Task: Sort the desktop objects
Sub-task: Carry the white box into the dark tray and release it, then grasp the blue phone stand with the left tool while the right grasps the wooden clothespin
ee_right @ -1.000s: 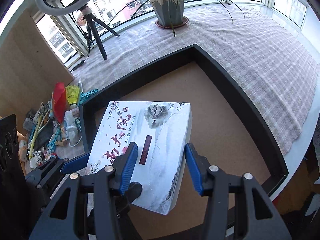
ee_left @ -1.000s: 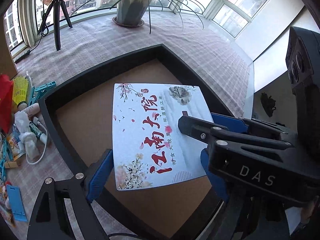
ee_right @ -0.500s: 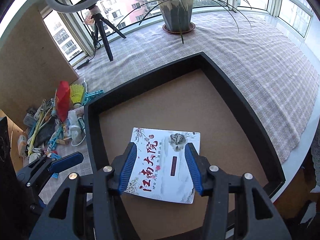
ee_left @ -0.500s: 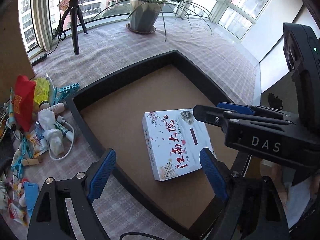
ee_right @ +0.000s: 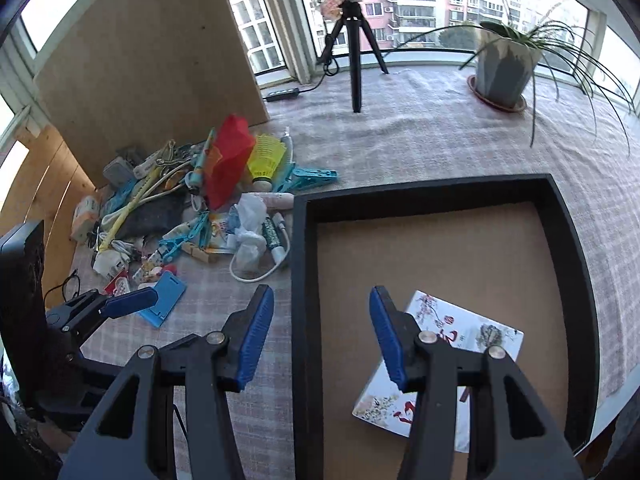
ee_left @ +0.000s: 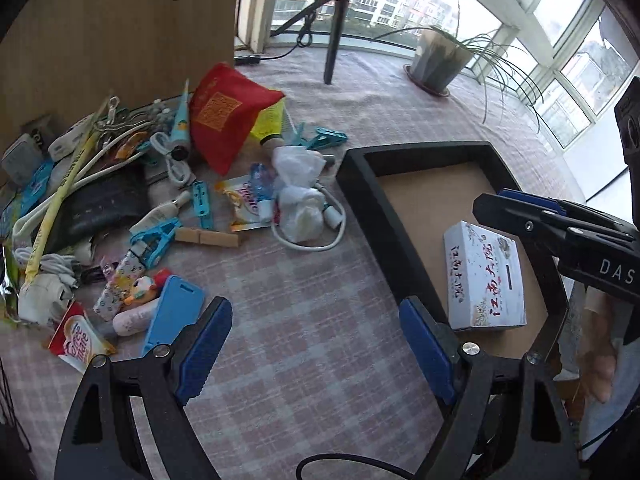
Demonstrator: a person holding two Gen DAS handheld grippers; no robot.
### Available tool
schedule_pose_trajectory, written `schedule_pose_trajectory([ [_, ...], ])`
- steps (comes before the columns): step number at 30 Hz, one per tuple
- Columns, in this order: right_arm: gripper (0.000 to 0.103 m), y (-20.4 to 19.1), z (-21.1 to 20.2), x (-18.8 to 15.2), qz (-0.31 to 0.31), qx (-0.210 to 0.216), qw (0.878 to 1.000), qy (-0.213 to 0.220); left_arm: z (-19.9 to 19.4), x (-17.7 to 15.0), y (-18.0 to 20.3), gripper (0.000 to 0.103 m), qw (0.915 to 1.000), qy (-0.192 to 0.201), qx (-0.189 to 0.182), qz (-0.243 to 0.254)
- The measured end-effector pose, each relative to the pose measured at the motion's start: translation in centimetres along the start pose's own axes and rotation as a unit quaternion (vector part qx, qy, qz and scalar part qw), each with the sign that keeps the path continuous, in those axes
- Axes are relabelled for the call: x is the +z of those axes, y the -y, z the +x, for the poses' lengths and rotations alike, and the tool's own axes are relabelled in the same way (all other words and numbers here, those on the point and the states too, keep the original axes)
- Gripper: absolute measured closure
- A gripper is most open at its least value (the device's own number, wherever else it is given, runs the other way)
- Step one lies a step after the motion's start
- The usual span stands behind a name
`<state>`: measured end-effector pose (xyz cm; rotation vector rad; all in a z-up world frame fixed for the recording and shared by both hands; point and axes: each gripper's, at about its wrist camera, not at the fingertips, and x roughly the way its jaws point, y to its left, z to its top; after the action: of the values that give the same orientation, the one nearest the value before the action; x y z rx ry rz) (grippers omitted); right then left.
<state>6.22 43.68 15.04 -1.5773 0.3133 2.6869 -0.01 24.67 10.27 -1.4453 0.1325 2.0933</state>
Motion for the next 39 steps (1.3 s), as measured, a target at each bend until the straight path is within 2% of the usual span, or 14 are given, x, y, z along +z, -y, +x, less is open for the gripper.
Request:
schedule_pose_trajectory([
  [5,0.055,-4.8,2.7,2.2,-0.077,0.043,0.996,-0.023,-0.6,-0.9,-6.0,0.02,0.9978,0.005,0.038,-0.054],
  [8,0.06,-7.6,4.5,2.8,-0.115,0.067,0.99,-0.042,-0.7,-1.2,-9.3,0.029,0.9957,0.006,0.046,-0.08],
  [12,0.067,-10.2,7.3,3.2,-0.142,0.085,0.984,-0.073,-0.5,-1.6,-11.7,0.031,0.9939,-0.003,0.055,-0.095],
  [16,0.067,-12.1,9.7,3.4,-0.167,0.075,0.979,-0.089,-0.2,-2.2,-11.4,0.032,0.9957,-0.011,0.038,-0.083],
  [21,0.067,-13.5,12.2,3.9,-0.19,0.063,0.974,-0.107,1.3,-2.6,-10.2,0.032,0.9968,-0.028,0.04,-0.063],
  [23,0.067,-13.9,13.1,4.1,-0.192,0.061,0.973,-0.116,1.9,-2.5,-10.2,0.033,0.9964,-0.034,0.045,-0.064],
  [30,0.067,-14.7,15.7,4.7,-0.196,0.057,0.969,-0.14,2.8,-3.0,-10.6,0.036,0.9955,-0.043,0.027,-0.081],
  [36,0.067,-14.8,17.3,5.1,-0.194,0.062,0.966,-0.159,3.4,-3.6,-10.9,0.044,0.9943,-0.052,0.016,-0.092],
  [39,0.067,-14.3,18.0,5.4,-0.178,0.074,0.966,-0.175,3.7,-3.9,-10.9,0.055,0.9938,-0.054,0.008,-0.096],
])
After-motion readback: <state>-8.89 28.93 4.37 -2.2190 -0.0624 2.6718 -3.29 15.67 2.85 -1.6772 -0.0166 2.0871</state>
